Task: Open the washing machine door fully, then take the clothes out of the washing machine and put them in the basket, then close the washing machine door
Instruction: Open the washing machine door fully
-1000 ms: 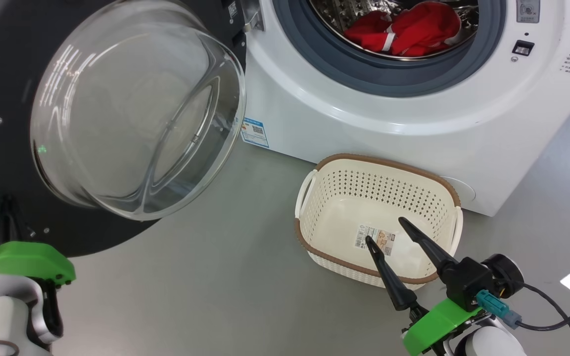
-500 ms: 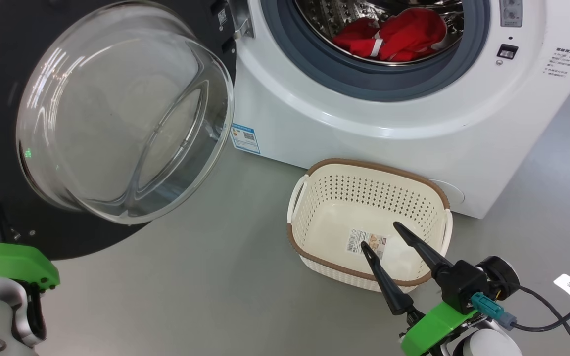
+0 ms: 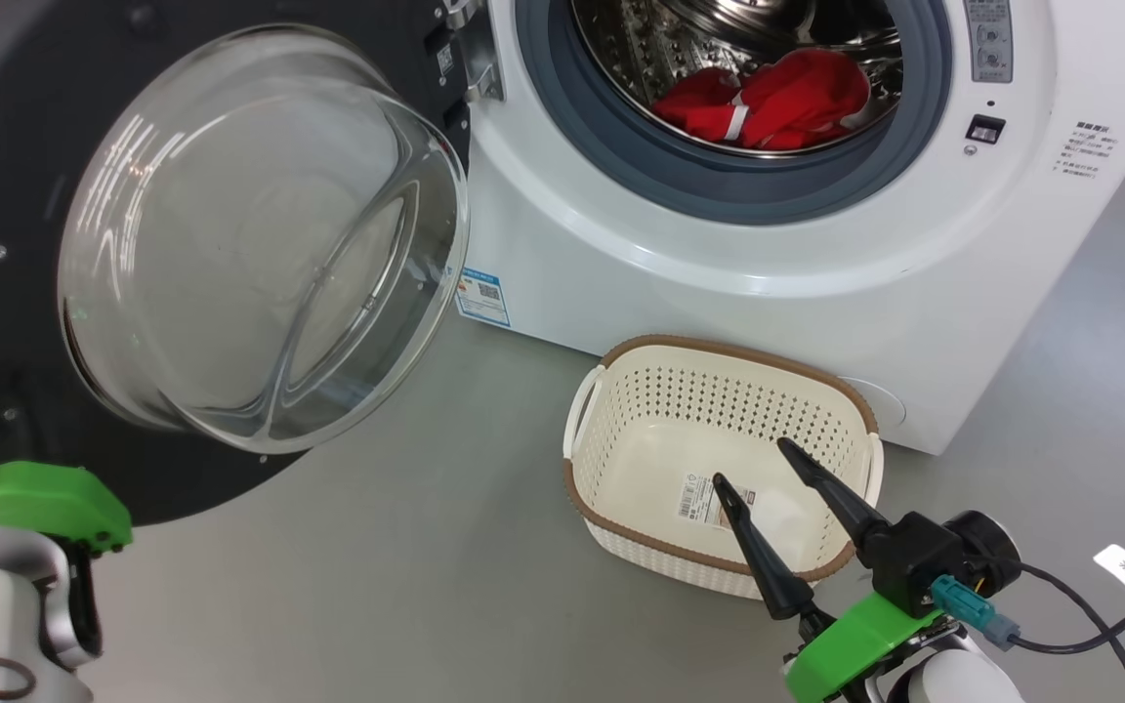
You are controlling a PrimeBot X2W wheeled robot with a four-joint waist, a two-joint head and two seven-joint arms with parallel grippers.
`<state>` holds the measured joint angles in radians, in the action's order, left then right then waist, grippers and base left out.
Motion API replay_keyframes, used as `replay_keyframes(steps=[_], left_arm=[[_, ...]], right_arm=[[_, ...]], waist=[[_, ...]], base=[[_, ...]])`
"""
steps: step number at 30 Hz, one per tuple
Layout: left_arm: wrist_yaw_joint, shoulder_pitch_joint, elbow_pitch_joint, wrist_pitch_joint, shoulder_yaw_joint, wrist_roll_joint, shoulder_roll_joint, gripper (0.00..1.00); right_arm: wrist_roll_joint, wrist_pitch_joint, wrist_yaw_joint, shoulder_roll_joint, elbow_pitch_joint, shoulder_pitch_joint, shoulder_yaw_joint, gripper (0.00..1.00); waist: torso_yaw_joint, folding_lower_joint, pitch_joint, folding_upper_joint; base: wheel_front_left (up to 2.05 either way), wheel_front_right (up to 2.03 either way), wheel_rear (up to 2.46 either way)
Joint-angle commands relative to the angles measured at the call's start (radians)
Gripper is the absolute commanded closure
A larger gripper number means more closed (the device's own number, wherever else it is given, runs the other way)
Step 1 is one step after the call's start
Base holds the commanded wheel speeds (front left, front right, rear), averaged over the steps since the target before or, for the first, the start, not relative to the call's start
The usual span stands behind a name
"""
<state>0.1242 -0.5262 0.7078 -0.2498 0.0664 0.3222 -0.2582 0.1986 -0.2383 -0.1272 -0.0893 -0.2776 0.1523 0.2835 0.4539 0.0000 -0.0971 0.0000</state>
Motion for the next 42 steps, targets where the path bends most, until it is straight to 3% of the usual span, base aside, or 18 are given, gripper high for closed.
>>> replay_keyframes(steps=[1, 10, 18, 22, 30, 38, 42], left_arm=[[0.009, 0.009, -0.048, -0.012, 0.025, -0.014, -0.037, 0.0], [-0.008, 0.105, -0.305, -0.01, 0.034, 0.023, 0.002, 0.0], [-0.127, 0.171, -0.538, 0.015, -0.004, 0.109, 0.04, 0.0], [-0.154, 0.209, -0.624, 0.006, -0.029, 0.109, 0.055, 0.0], [-0.218, 0.286, -0.693, -0.007, -0.116, 0.088, 0.07, 0.0], [-0.22, 0.353, -0.658, -0.011, -0.121, 0.052, 0.075, 0.0], [-0.227, 0.388, -0.648, -0.012, -0.104, 0.088, 0.088, 0.0]], right_arm=[[0.015, -0.013, -0.003, 0.009, 0.019, 0.016, 0.008, 0.0], [0.009, -0.022, -0.003, 0.029, 0.02, 0.006, -0.084, 0.0], [-0.033, -0.023, -0.003, 0.035, 0.055, 0.021, -0.152, 0.0], [-0.052, -0.023, -0.003, 0.037, 0.074, 0.025, -0.198, 0.0], [-0.062, -0.023, -0.003, 0.038, 0.111, 0.028, -0.259, 0.0], [-0.071, -0.023, -0.003, 0.039, 0.128, 0.018, -0.26, 0.0], [-0.075, -0.023, -0.003, 0.039, 0.127, 0.007, -0.278, 0.0]], waist=[[-0.003, 0.0, 0.009, 0.0], [-0.068, 0.0, 0.031, 0.0], [-0.146, 0.0, 0.015, 0.0], [-0.199, 0.0, 0.01, 0.0], [-0.311, 0.0, 0.005, 0.0], [-0.424, 0.0, 0.025, 0.0], [-0.467, 0.0, 0.04, 0.0]], base=[[0.0, 0.0, 0.0], [0.0, 0.0, 0.0], [0.0, 0.0, 0.0], [0.0, 0.0, 0.0], [0.0, 0.0, 0.0], [0.0, 0.0, 0.0], [0.0, 0.0, 0.0]])
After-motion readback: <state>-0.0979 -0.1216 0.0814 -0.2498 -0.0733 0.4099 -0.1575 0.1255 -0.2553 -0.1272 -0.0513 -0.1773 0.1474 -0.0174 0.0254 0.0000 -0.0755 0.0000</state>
